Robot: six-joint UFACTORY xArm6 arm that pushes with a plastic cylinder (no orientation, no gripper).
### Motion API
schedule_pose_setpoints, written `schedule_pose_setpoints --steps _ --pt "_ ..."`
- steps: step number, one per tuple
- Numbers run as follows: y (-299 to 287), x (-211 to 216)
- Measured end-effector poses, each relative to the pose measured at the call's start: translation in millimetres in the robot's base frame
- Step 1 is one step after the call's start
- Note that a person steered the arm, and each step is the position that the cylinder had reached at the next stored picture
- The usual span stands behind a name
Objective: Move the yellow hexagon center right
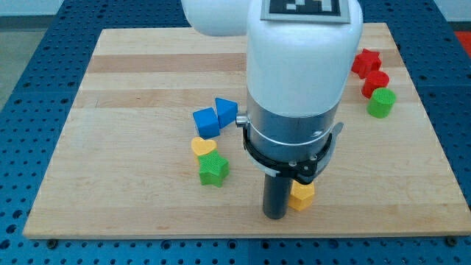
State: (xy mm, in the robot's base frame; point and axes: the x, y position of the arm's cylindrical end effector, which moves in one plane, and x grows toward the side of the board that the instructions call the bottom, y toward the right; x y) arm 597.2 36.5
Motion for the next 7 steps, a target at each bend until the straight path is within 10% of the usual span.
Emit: schedule_pose_setpoints --steps 4,7 --pt "119.4 -103.3" --pt "110.5 21.3"
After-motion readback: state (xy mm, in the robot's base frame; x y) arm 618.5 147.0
